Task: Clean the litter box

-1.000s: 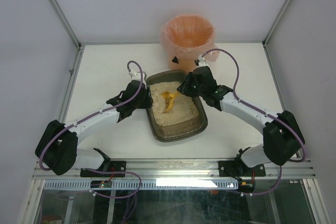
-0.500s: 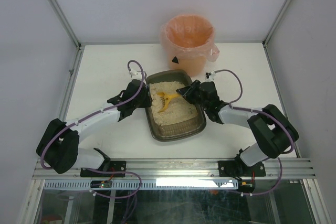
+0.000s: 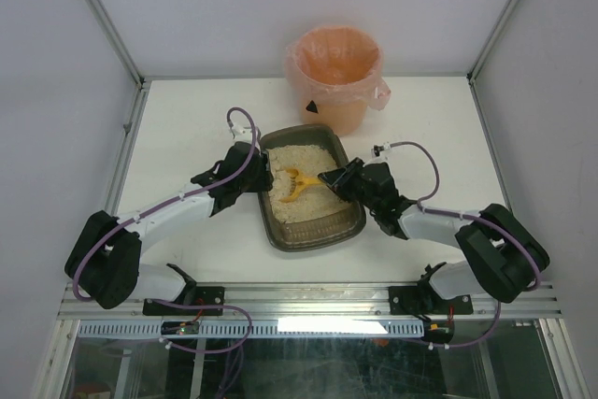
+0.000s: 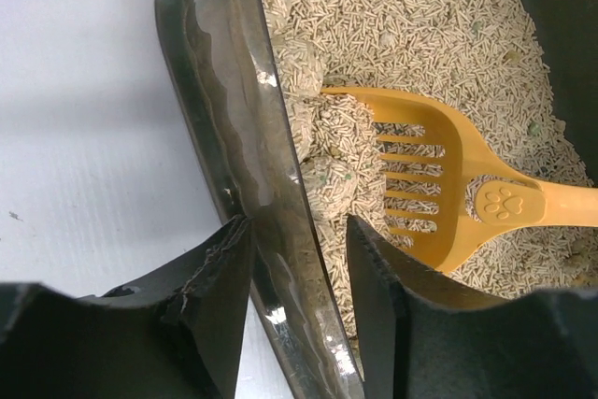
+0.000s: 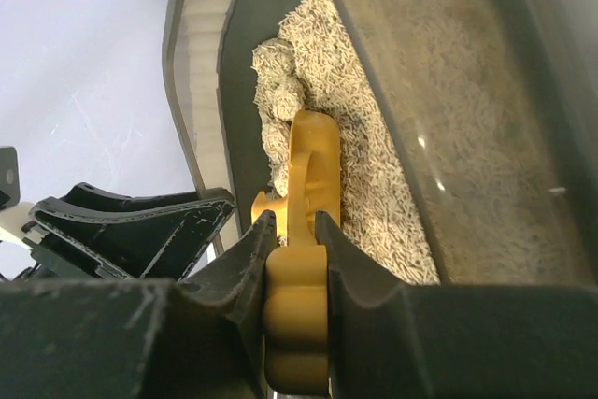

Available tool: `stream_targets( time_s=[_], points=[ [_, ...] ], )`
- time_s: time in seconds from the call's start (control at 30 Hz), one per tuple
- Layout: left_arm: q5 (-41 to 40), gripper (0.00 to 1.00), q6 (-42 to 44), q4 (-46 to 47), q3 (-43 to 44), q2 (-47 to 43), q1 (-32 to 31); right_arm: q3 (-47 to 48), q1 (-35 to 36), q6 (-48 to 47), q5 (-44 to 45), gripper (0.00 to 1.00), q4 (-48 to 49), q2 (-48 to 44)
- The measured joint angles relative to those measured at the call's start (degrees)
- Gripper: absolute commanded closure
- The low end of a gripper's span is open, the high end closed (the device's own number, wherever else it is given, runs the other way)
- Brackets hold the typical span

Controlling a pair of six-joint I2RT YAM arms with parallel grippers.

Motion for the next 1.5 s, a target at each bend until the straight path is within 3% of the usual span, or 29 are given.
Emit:
stream_targets(
  time_s=[0.53, 1.0, 1.5],
  points=[
    [-0.1, 0.36, -0.3, -1.1, 0.0, -4.6, 0.0, -8.3, -0.3, 0.9, -1.2, 1.00, 9.1, -4.1],
    [-0.2, 0.34, -0.3, -1.6, 0.0, -6.0, 0.0, -9.7, -1.8, -1.3, -3.1, 1.00, 8.7, -7.3],
    [-0.1, 0.32, -0.3, -2.6, 0.8, -7.1, 0.1, -13.9, -6.9, -1.2, -5.4, 1.00, 7.4, -16.7]
  ],
)
